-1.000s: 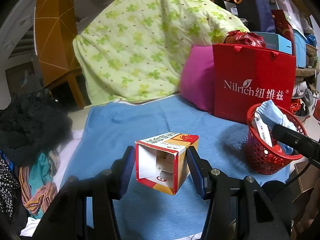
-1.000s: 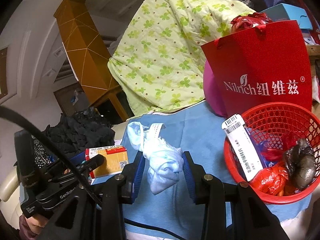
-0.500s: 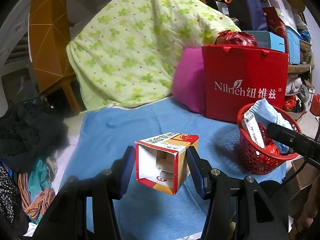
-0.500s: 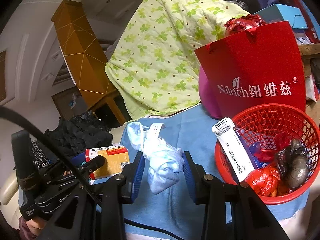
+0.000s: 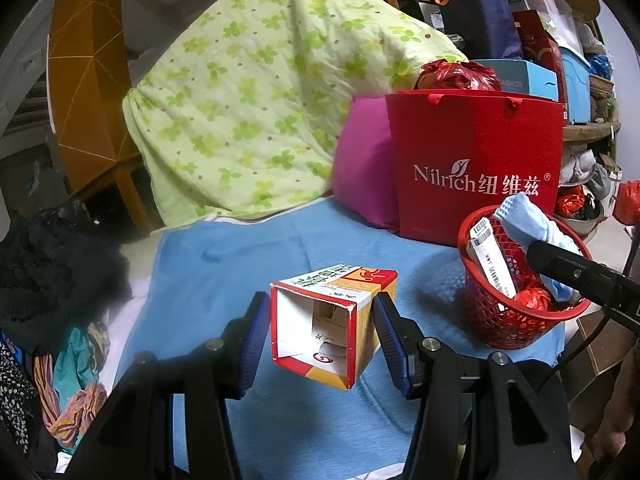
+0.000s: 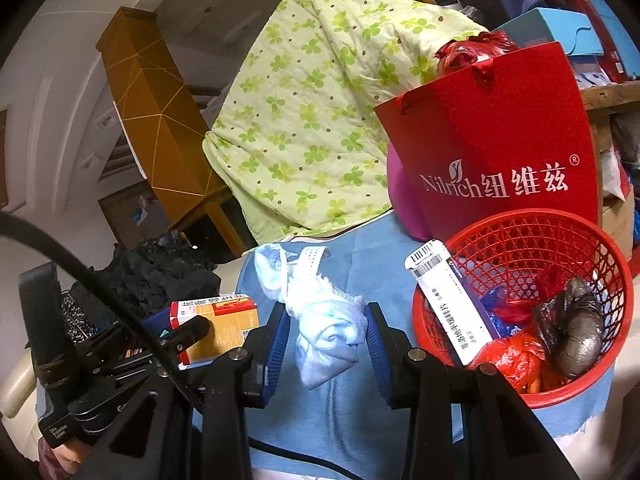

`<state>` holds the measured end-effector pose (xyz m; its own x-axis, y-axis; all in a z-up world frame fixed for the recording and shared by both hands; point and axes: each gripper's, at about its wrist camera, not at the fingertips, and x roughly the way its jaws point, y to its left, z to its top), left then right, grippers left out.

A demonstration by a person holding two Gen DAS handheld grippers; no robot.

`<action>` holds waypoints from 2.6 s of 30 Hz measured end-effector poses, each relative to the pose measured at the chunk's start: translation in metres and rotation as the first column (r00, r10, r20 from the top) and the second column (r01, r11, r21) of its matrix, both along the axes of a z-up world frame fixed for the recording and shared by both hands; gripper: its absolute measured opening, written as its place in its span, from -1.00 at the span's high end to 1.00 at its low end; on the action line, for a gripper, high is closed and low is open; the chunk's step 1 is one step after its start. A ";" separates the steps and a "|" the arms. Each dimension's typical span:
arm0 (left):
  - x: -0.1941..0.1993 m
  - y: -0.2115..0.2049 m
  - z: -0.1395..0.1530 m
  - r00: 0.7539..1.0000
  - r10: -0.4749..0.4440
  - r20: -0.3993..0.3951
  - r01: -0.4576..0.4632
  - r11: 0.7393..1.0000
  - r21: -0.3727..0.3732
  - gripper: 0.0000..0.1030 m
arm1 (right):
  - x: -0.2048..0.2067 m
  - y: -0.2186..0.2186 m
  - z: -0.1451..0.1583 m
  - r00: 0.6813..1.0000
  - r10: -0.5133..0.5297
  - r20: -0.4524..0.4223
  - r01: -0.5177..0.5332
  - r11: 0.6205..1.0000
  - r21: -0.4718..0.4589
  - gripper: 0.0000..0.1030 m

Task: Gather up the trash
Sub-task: 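Carry the orange box and blue tissue with both grippers over the red basket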

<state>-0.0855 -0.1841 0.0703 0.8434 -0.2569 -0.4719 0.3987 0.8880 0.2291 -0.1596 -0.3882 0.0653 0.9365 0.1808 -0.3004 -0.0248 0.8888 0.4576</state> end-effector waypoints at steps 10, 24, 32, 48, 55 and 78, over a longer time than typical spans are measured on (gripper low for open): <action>-0.004 -0.010 0.001 1.000 -0.023 0.008 0.023 1.000 0.011 -0.06 | -0.004 -0.008 0.001 1.000 -0.019 0.002 0.019 1.000 0.011 0.21; -0.008 -0.020 0.005 0.998 -0.055 0.016 0.055 0.998 0.016 -0.06 | -0.011 -0.015 0.003 0.999 -0.043 0.007 0.043 0.999 0.019 0.21; -0.010 -0.025 0.006 0.997 -0.071 0.012 0.071 0.997 0.017 -0.06 | -0.014 -0.019 0.004 0.998 -0.057 0.009 0.057 0.998 0.021 0.21; -0.014 -0.038 0.005 0.994 -0.106 0.008 0.106 0.994 0.029 -0.06 | -0.021 -0.030 0.003 0.996 -0.083 0.011 0.083 0.996 0.031 0.20; -0.018 -0.044 0.005 0.992 -0.124 0.006 0.124 0.992 0.031 -0.06 | -0.024 -0.035 0.003 0.996 -0.093 0.010 0.093 0.995 0.038 0.20; -0.026 -0.066 0.006 0.984 -0.176 0.001 0.176 0.983 0.048 -0.06 | -0.035 -0.055 -0.002 0.991 -0.131 0.004 0.131 0.990 0.061 0.20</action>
